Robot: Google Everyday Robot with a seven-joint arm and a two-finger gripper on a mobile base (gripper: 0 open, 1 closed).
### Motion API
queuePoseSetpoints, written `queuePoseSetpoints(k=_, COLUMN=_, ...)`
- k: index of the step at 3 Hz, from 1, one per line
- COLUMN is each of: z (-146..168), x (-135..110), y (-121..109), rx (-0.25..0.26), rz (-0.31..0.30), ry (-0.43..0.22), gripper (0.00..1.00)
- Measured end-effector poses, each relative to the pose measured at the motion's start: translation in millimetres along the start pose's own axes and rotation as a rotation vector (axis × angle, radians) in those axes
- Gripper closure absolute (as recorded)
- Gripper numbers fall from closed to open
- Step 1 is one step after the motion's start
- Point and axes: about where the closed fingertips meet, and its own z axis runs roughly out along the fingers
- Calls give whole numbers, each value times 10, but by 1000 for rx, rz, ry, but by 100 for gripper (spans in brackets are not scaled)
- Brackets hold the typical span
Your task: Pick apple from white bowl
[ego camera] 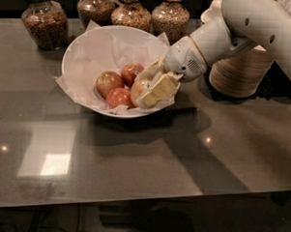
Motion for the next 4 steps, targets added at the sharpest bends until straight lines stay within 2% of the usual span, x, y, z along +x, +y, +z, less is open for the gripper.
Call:
queuePoseSetpoints(k=2, z=-277, x=-694, y=101, rx=40, rz=-156, ry=-21, gripper=100)
queuePoseSetpoints(k=3, z=-407, x=-943, y=96, rx=72, rz=-248, ry=-12, gripper=100)
queuePoseSetpoints(k=4, z=-519, x=-1206, y=189, rx=116, rz=-358, ry=33, gripper=100)
